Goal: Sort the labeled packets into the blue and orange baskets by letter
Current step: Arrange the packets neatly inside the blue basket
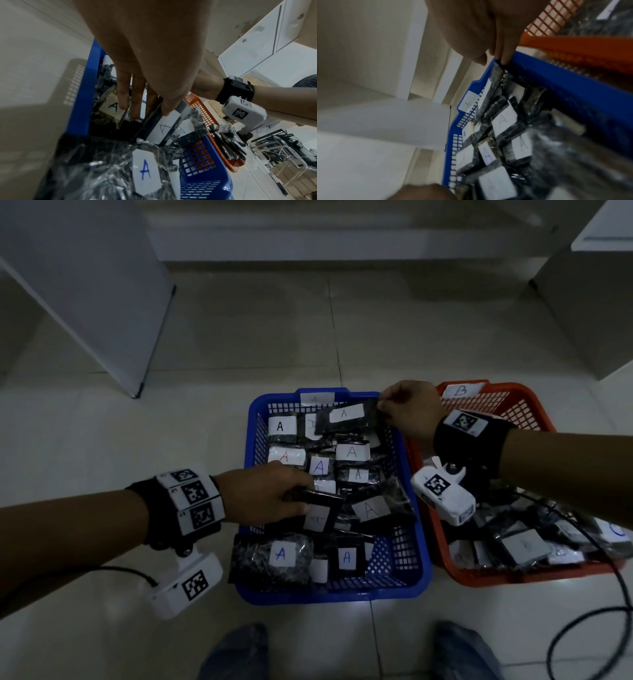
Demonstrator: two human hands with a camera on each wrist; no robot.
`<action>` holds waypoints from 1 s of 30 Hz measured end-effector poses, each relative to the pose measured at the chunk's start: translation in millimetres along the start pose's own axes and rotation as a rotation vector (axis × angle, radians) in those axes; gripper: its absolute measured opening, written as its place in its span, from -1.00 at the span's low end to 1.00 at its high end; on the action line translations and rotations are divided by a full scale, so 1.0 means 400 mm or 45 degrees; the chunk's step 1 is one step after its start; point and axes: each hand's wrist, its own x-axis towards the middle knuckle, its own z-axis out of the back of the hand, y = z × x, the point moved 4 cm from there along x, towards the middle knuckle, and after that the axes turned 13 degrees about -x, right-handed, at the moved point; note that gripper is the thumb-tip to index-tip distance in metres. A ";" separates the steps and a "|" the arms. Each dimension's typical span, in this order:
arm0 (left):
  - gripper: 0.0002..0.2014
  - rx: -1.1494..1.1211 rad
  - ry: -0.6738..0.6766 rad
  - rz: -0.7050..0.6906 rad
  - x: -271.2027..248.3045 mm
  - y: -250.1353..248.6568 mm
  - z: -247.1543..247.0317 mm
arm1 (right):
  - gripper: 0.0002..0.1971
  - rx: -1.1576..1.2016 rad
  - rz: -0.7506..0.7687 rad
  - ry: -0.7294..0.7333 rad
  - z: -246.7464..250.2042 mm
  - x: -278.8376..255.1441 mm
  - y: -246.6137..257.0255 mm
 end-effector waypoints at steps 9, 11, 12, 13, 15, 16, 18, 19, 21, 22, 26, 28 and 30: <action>-0.93 -0.102 -0.088 -0.038 0.001 -0.011 0.026 | -0.66 -1.166 1.077 0.439 -0.065 -0.052 0.029; -0.92 -0.172 -0.165 -0.047 0.003 -0.016 0.053 | -0.65 -1.146 1.064 0.457 -0.063 -0.049 0.026; -0.88 -0.215 -0.223 -0.025 0.003 -0.016 0.070 | -0.65 -1.129 1.060 0.476 -0.060 -0.046 0.030; -0.84 -0.257 -0.289 -0.002 0.004 -0.015 0.089 | -0.66 -1.098 1.054 0.496 -0.057 -0.043 0.035; -0.82 -0.340 -0.422 0.045 0.008 -0.009 0.125 | -0.69 -0.982 0.995 0.503 -0.045 -0.033 0.047; -0.85 -0.384 -0.481 0.069 0.010 -0.008 0.141 | -0.71 -0.916 0.946 0.469 -0.037 -0.027 0.051; -0.85 -0.385 -0.591 0.123 0.016 0.004 0.172 | -0.74 -0.781 0.858 0.387 -0.021 -0.021 0.059; -0.83 -0.342 -0.644 0.149 0.019 0.012 0.185 | -0.75 -0.720 0.831 0.389 -0.018 -0.023 0.063; -0.76 -0.327 -0.736 0.212 0.023 0.031 0.204 | -0.76 -0.655 0.808 0.481 -0.029 -0.036 0.070; -0.71 -0.368 -0.779 0.252 0.027 0.044 0.210 | -0.76 -0.654 0.807 0.524 -0.037 -0.042 0.072; -0.56 -0.596 -0.826 0.398 0.043 0.094 0.209 | -0.75 -0.709 0.809 0.565 -0.062 -0.049 0.070; -0.51 -0.609 -0.744 0.422 0.055 0.108 0.199 | -0.75 -0.716 0.799 0.566 -0.060 -0.046 0.068; -0.48 -0.564 -0.741 0.419 0.063 0.112 0.195 | -0.75 -0.709 0.792 0.556 -0.053 -0.041 0.067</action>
